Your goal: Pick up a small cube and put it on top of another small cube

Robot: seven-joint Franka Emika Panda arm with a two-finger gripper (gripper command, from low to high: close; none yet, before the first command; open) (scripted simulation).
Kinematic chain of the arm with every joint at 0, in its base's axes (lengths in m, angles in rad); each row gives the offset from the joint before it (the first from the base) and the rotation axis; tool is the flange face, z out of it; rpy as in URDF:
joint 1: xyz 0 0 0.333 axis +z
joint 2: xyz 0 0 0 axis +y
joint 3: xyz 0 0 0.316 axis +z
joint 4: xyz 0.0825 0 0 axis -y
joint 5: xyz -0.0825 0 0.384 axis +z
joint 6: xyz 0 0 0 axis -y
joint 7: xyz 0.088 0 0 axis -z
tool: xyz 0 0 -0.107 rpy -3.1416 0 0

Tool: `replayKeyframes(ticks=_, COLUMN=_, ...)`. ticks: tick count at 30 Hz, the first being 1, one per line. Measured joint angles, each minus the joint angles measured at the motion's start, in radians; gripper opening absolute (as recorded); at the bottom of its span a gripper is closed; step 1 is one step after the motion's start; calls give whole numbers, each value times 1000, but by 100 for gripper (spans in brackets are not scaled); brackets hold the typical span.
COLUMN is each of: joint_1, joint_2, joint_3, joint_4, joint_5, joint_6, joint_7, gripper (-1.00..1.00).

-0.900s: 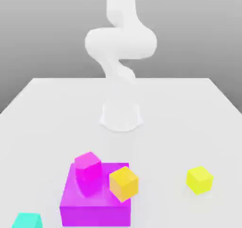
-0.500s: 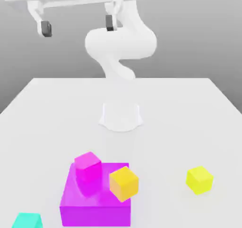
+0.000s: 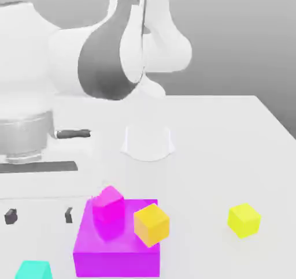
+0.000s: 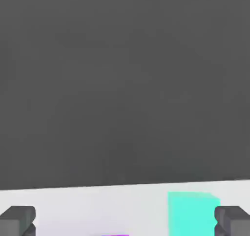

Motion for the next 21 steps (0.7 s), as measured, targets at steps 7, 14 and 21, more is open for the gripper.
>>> replayKeyframes(ticks=7, joint_1=-64, joint_2=237, joint_3=11, joint_4=31, joint_5=10, joint_6=106, joint_7=-59, gripper=0)
replayKeyframes(ticks=14, joint_1=-88, joint_2=304, joint_3=41, joint_4=47, joint_5=38, joint_6=153, joint_7=-80, gripper=-100)
replayKeyframes(ticks=21, joint_1=-37, joint_2=151, joint_3=-4, joint_4=-1, joint_5=-34, joint_6=49, joint_7=-40, gripper=-100)
